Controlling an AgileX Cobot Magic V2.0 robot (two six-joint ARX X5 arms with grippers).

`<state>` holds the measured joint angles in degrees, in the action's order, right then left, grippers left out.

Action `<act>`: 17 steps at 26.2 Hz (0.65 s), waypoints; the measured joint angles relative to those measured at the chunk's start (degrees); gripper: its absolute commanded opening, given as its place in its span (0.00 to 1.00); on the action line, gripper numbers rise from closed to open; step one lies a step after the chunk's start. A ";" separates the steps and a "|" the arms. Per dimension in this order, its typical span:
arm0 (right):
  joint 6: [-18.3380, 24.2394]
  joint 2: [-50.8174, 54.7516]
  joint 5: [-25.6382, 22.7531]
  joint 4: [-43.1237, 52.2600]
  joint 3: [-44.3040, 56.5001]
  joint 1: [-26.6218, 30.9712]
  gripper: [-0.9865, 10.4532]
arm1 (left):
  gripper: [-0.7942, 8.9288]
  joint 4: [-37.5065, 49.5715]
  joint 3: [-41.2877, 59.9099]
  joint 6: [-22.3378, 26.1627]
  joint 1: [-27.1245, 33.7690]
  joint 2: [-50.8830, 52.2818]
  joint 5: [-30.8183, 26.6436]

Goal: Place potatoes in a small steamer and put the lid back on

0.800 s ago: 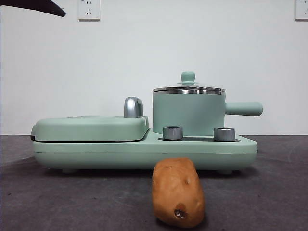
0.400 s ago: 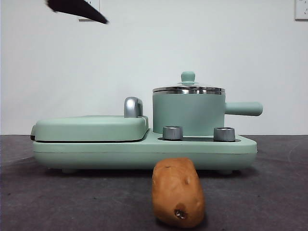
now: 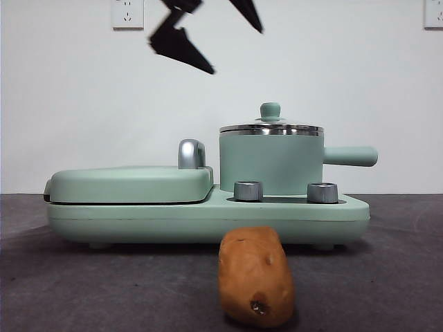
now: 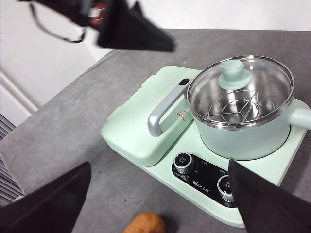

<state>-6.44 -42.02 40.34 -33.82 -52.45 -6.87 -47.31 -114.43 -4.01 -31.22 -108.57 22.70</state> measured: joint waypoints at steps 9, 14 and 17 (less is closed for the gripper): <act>-0.02 0.00 0.00 0.00 0.00 -0.37 0.48 | 0.65 2.54 -7.32 4.57 -4.37 -9.94 -8.07; -0.02 0.00 0.00 -0.02 0.00 -0.70 0.48 | 0.65 4.37 -7.32 6.54 -5.20 -12.00 -11.96; -0.04 0.00 0.00 0.00 0.00 -0.70 0.48 | 0.63 5.25 -7.32 6.67 -5.20 -12.96 -11.96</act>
<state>-6.48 -42.02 40.34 -33.82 -52.45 -7.57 -42.06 -121.75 2.66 -36.42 -121.54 10.74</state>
